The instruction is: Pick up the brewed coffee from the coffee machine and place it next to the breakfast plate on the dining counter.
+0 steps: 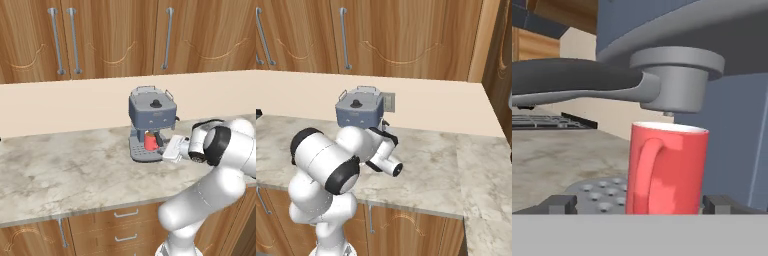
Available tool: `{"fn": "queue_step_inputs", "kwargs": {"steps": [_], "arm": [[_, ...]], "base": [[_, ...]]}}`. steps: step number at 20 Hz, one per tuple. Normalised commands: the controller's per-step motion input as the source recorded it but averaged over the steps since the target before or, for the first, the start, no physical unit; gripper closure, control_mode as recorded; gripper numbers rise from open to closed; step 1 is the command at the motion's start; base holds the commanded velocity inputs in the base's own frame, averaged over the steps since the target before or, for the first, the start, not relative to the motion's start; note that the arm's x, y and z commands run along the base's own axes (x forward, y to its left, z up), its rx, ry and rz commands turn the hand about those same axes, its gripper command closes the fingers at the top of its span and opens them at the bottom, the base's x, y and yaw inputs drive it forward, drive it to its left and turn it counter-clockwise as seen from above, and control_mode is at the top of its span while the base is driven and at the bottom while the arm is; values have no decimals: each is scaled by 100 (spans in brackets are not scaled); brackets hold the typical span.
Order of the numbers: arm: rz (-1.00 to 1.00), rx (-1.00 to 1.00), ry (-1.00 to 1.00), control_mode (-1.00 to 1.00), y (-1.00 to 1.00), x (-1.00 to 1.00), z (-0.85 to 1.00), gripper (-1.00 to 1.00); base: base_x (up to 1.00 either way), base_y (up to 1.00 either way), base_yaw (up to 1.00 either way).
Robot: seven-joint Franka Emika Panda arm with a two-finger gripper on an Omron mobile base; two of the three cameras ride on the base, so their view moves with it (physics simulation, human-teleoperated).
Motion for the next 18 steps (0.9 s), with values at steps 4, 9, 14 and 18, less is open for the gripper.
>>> {"fn": "queue_step_inputs", "kwargs": {"steps": [4,9,14,18], "arm": [[0,0,0,-100,0,36,-13,-100],[0,0,0,-100,3,21,-4,-100],[0,0,2,-100,16,1,0,-100],[0,0,3,-100,37,0,0,-100]], "base": [[0,0,0],[0,0,0],[0,0,0],[0,0,0]]}}
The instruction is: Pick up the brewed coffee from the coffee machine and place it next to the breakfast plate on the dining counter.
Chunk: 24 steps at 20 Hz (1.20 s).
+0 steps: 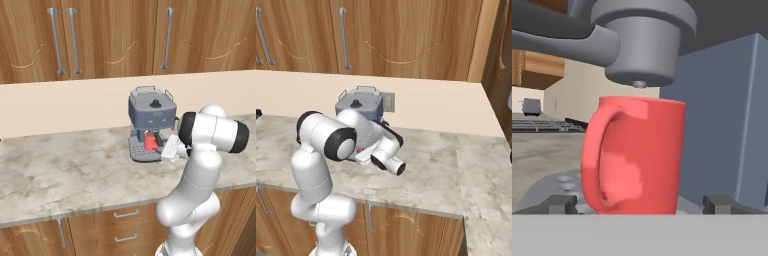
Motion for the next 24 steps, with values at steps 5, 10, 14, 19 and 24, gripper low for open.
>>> {"fn": "queue_step_inputs", "kwargs": {"steps": [5,10,14,19,24], "arm": [[0,-1,1,-100,35,0,20,-100],[0,-2,1,-100,22,-2,27,-100],[0,0,8,-100,26,7,0,100],[0,0,7,-100,-6,-5,0,100],[-3,0,0,-100,-38,-62,0,100]], "base": [[0,0,0],[0,0,0],[0,0,0],[0,0,0],[0,0,0]]}}
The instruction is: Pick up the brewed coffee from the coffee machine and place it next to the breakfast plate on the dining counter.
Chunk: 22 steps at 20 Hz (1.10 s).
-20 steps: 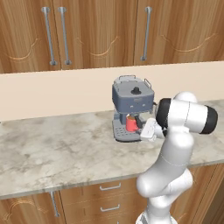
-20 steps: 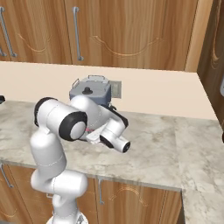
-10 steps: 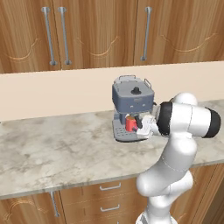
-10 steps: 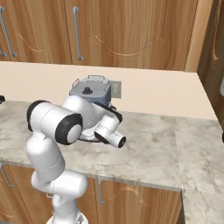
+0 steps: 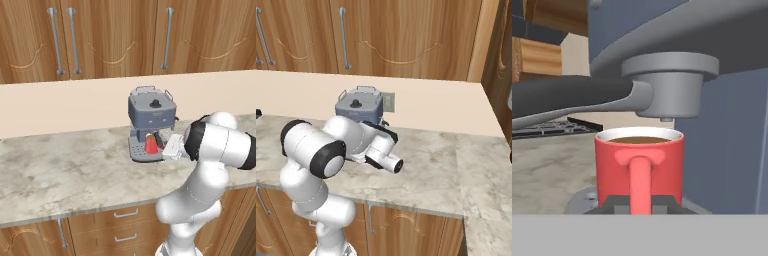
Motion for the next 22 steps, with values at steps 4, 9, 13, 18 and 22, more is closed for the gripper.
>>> {"fn": "queue_step_inputs", "kwargs": {"steps": [4,9,13,18,22], "arm": [[-3,0,0,-100,-43,-97,1,100],[0,0,-2,-100,-39,-98,45,100],[0,0,-5,-100,-43,-71,99,100],[7,-1,-5,-100,10,-68,92,100],[20,-3,3,-100,44,-39,71,100]], "base": [[0,0,0],[0,0,0],[0,0,0],[0,0,0],[0,0,0]]}}
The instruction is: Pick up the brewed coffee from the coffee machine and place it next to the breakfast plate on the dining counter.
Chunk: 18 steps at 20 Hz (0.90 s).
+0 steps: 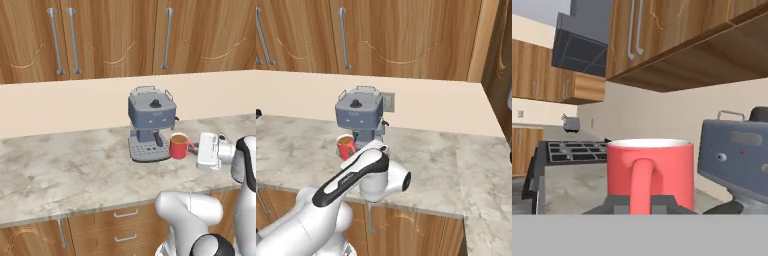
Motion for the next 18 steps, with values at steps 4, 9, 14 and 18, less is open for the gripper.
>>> {"fn": "queue_step_inputs", "kwargs": {"steps": [4,9,14,18], "arm": [[11,-2,2,-100,22,-5,44,100],[0,0,1,100,0,1,0,100],[0,0,0,100,0,0,0,100],[0,0,0,100,0,0,0,100]], "base": [[0,0,0],[-37,19,20],[-80,60,74],[-23,24,100]]}}
